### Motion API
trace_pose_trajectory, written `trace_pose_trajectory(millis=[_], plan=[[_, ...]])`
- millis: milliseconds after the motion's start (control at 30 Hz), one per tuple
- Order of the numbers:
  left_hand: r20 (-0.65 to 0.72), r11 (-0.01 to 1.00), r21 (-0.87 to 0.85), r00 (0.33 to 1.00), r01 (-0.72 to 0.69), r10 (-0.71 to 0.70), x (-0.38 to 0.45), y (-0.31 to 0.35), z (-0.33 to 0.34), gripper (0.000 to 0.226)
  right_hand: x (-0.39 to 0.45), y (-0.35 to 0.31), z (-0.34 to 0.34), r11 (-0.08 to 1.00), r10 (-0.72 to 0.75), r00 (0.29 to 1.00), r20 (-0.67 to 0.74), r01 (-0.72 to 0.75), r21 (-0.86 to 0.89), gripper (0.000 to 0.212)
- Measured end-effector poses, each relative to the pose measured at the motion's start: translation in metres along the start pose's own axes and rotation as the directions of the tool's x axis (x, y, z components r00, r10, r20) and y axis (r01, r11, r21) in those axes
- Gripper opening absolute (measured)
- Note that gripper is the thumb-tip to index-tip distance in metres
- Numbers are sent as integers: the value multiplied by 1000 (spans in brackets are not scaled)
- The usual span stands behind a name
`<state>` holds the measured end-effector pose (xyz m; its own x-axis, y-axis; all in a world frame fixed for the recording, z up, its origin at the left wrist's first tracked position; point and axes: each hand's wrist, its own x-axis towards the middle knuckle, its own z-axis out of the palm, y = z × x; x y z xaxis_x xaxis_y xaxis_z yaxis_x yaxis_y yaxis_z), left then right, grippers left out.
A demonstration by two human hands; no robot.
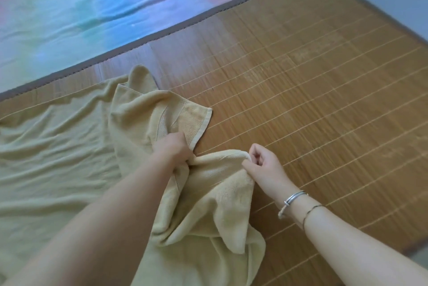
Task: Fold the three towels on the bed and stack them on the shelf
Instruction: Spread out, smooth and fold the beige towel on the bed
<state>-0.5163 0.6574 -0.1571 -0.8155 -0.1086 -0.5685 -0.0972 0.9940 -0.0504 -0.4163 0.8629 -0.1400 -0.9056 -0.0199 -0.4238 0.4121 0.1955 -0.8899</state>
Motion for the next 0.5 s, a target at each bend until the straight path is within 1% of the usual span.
trace_pose_trajectory(millis=[33, 67, 100, 133, 167, 200, 233, 267, 367, 433, 500], plan=[[3, 1000, -13, 1000, 9, -9, 2, 3, -1, 21, 0, 4, -5, 1000, 8, 1000, -11, -8, 16, 25], [-2, 998, -57, 1000, 25, -25, 3, 6, -2, 18, -1, 8, -8, 1000, 20, 1000, -3, -20, 11, 28], [-26, 989, -141, 998, 45, -49, 5, 8, -3, 17, -1, 12, -9, 999, 35, 999, 11, -35, -1, 30], [-65, 963, -264, 995, 56, -75, 8, 10, -3, 17, -1, 14, -10, 999, 51, 999, 13, -51, -6, 30], [-107, 908, -417, 990, 42, -95, 9, 12, -4, 15, 0, 15, -10, 998, 62, 998, 7, -62, 4, 29], [-146, 824, -566, 983, 10, -112, 10, 14, -7, 15, 1, 14, -11, 997, 73, 997, -13, -73, 36, 28], [-184, 729, -683, 975, -35, -125, 9, 16, -11, 18, 1, 12, -13, 994, 83, 996, -31, -80, 81, 29], [-217, 655, -752, 966, -76, -137, 9, 19, -19, 20, 2, 8, -17, 988, 92, 994, -53, -85, 133, 33], [-255, 497, -857, 950, -135, -181, 5, 38, -53, 23, 5, -11, -43, 978, 108, 982, -157, -77, 192, 59], [-261, 420, -895, 941, -152, -216, 7, 64, -81, 23, 8, -26, -78, 978, 95, 961, -261, -41, 205, 66], [-287, 360, -913, 931, -193, -227, 11, 95, -107, 22, 12, -36, -118, 981, 78, 931, -357, -7, 194, 69]])
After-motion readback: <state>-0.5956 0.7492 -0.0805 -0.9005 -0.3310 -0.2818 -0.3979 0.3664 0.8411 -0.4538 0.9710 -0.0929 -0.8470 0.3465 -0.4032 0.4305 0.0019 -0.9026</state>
